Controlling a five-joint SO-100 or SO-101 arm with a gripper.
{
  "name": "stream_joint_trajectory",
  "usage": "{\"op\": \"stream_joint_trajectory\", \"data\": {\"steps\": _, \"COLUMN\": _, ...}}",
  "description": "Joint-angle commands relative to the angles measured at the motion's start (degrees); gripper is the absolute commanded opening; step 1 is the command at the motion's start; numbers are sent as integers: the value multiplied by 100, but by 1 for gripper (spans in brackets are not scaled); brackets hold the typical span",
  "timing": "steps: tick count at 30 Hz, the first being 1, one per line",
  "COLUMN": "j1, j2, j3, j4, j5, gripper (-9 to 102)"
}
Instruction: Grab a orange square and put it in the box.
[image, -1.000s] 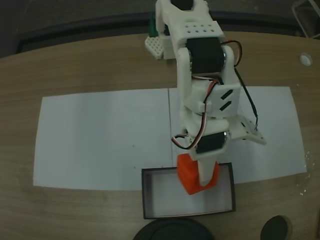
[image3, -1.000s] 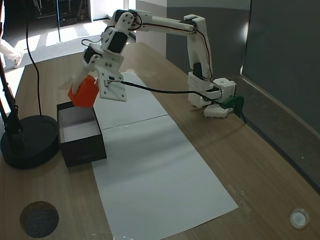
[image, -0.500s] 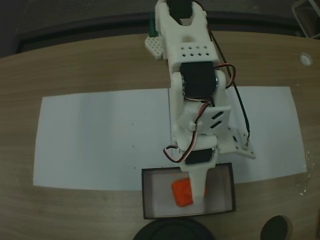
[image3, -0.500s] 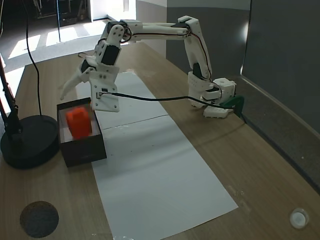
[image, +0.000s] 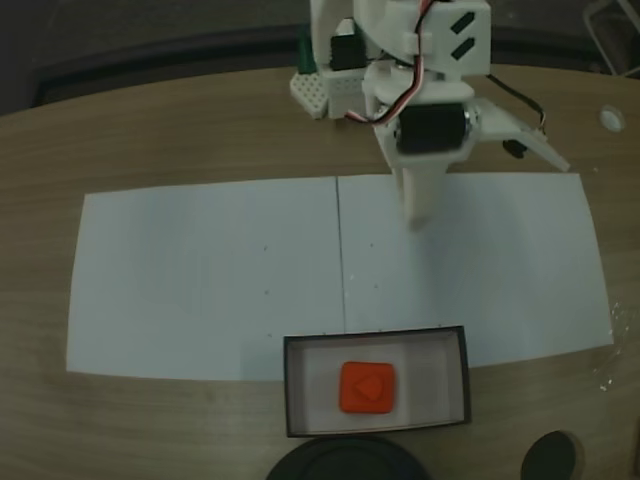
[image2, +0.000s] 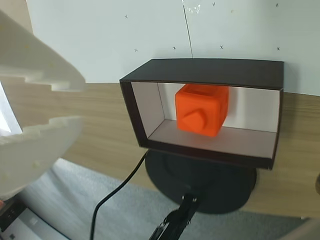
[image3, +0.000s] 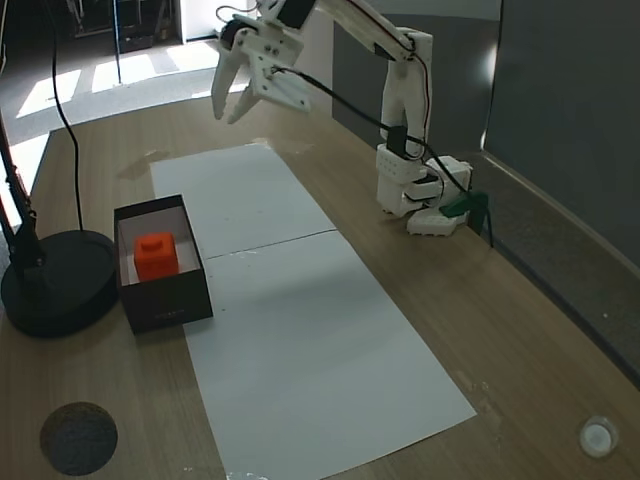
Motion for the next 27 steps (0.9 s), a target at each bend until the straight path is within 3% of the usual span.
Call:
{"op": "stream_joint_trajectory", "data": {"steps": 1, "j1": 26, "j2": 1608, "j3": 193, "j4": 35, "j5": 53, "gripper": 0}}
{"op": "stream_joint_trajectory", "data": {"steps": 9, "j1": 26, "j2": 5361, "j3": 3226, "j4": -88, "j5": 0, "gripper": 0}}
{"op": "stream_joint_trajectory", "data": {"steps": 18, "j1": 26, "j2": 9554, "j3": 6662, "j4": -1011, "j5": -9, "gripper": 0}}
{"op": "stream_joint_trajectory", "data": {"steps": 27, "j1": 26, "j2": 10028, "j3": 8596, "j4": -2399, "j5": -9, "gripper": 0}}
